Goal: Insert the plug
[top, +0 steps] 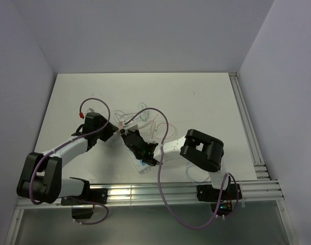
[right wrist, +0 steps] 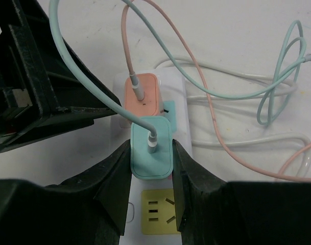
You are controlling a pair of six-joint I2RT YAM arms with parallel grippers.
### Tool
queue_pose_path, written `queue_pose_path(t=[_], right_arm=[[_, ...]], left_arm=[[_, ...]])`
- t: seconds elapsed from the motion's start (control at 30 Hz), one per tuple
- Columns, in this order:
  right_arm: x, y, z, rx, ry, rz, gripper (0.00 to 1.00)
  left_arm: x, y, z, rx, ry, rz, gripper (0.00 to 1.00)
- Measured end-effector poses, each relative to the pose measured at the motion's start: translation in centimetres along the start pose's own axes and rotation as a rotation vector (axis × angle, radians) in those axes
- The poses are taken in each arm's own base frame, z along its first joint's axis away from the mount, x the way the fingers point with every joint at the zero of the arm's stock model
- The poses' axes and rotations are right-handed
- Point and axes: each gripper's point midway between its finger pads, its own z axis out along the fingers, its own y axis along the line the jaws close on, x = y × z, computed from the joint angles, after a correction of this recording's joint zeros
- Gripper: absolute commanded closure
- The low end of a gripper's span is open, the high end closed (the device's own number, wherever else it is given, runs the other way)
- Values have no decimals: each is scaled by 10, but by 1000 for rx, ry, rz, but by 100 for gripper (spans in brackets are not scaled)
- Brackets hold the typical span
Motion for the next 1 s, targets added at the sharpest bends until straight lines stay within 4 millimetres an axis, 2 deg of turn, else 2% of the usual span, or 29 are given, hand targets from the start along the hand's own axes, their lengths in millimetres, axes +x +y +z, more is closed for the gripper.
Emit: queue_pose_path(t=[0.23,0.47,0.57,1.0], right_arm=[[5,9,-3,57,4,-67,100],[6,10,1,109,45,-121,100],[6,13,6,114,66,-147,100],[12,7,13,4,125,-114,100]], left_arm=[[1,2,5,0,0,-4,52],[9,13,12,-27,18,-7,53],[7,11,13,-17,12,-8,54],[7,12,14,-10,6,-8,54]])
